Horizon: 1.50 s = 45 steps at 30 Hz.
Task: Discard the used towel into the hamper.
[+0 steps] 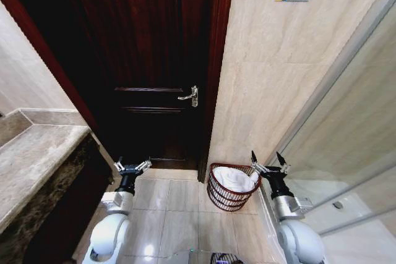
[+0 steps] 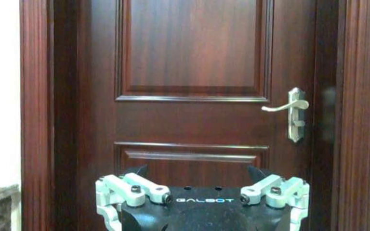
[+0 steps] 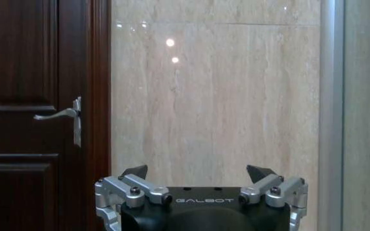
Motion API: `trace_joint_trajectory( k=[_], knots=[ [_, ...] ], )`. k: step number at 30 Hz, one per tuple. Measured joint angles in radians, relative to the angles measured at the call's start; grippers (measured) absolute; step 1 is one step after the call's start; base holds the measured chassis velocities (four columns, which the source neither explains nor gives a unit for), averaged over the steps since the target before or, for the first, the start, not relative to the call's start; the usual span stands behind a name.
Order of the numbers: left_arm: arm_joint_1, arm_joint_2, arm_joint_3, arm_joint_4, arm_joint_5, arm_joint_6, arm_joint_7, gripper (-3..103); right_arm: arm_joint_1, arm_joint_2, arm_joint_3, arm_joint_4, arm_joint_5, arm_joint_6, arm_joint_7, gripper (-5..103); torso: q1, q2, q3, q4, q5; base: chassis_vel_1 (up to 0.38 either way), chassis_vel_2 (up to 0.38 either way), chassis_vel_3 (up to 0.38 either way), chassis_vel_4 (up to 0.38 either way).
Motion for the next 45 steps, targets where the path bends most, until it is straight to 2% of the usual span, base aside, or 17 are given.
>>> trace_joint_trajectory(
  k=[14, 17, 26, 34, 36, 45],
  knots=[
    [0.004, -0.002, 0.0, -0.01, 0.007, 0.007, -0.003, 100, -0.003, 0.006, -0.013, 0.012, -0.011, -0.001, 0.001, 100, 0.035, 0.076, 0.041, 0.0, 0.0, 0.0, 0.0, 0.0, 0.0],
    [0.005, -0.007, 0.004, -0.01, 0.009, 0.003, -0.003, 100, -0.001, 0.006, -0.019, 0.018, -0.017, -0.004, 0.002, 100, 0.051, 0.112, 0.061, 0.0, 0.0, 0.0, 0.0, 0.0, 0.0],
    [0.0, -0.008, 0.007, -0.006, 0.01, 0.002, -0.003, 100, 0.003, 0.005, -0.021, 0.019, -0.019, -0.008, 0.004, 100, 0.071, 0.154, 0.083, 0.0, 0.0, 0.0, 0.0, 0.0, 0.0],
    [-0.002, -0.007, 0.01, 0.006, 0.01, -0.012, -0.01, 100, 0.006, 0.004, -0.026, 0.019, -0.034, -0.025, 0.009, 100, 0.094, 0.205, 0.11, 0.0, 0.0, 0.0, 0.0, 0.0, 0.0],
    [-0.003, -0.008, 0.013, 0.012, 0.01, -0.034, -0.019, 100, 0.003, 0.004, -0.026, 0.025, -0.037, -0.036, 0.019, 100, 0.102, 0.222, 0.12, 0.0, 0.0, 0.0, 0.0, 0.0, 0.0],
    [0.002, -0.013, 0.017, 0.003, 0.014, -0.043, -0.016, 100, -0.01, -0.003, -0.019, 0.073, -0.037, -0.108, 0.029, 100, 0.104, 0.228, 0.124, 0.0, 0.0, 0.0, 0.0, 0.0, 0.0]
  ],
)
